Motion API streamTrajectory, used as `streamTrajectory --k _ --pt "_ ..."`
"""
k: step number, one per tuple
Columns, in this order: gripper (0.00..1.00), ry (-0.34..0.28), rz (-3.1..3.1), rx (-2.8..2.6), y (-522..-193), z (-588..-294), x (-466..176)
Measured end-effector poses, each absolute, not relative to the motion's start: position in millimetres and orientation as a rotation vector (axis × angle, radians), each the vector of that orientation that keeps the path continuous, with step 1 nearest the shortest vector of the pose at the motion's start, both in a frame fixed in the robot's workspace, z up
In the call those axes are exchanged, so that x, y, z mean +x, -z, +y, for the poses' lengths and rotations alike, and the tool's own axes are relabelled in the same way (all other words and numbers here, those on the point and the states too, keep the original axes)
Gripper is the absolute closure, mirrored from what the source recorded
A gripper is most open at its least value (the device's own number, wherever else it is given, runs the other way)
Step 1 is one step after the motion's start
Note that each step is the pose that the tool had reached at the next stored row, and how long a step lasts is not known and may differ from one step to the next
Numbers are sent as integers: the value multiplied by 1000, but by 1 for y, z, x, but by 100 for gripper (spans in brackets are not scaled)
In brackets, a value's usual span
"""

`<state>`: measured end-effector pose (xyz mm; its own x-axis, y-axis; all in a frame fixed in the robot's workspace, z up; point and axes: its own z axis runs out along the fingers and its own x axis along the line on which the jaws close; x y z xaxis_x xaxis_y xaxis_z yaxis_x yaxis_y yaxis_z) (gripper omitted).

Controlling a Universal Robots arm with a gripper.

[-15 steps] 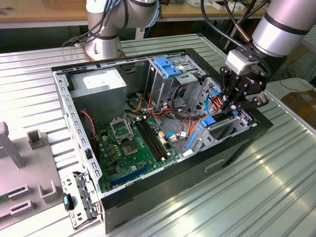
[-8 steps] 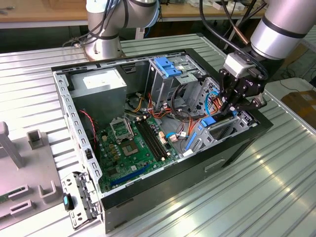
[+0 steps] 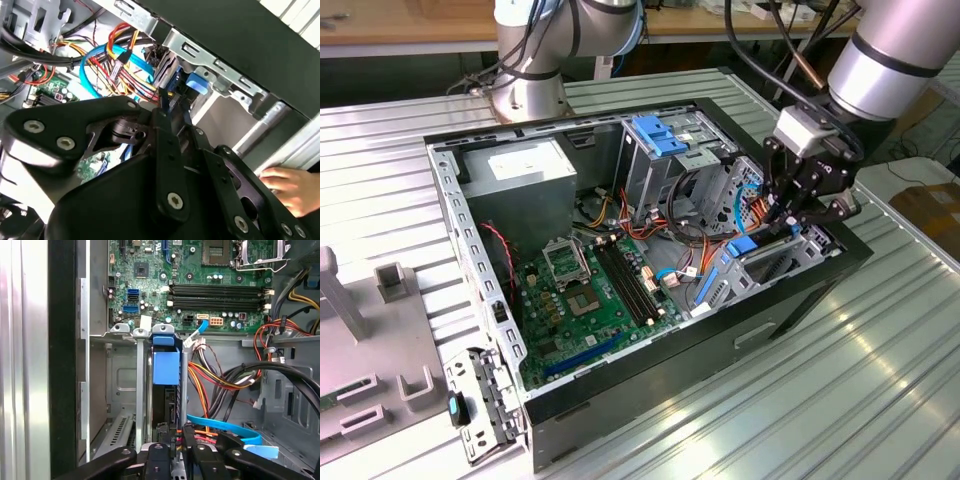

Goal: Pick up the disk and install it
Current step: 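Insert the first disk wire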

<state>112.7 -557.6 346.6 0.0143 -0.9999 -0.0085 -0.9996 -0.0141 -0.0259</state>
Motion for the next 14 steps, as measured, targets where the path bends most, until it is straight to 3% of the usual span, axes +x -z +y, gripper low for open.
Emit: streamTrajectory --k 5,6,8,14 --pt "76 19 2188 -2220 -351 -558 113" --pt "84 19 2189 -2220 -352 -558 113" --pt "89 19 2189 -2220 -352 -558 113" --pt "89 19 2189 -2220 -354 -558 113"
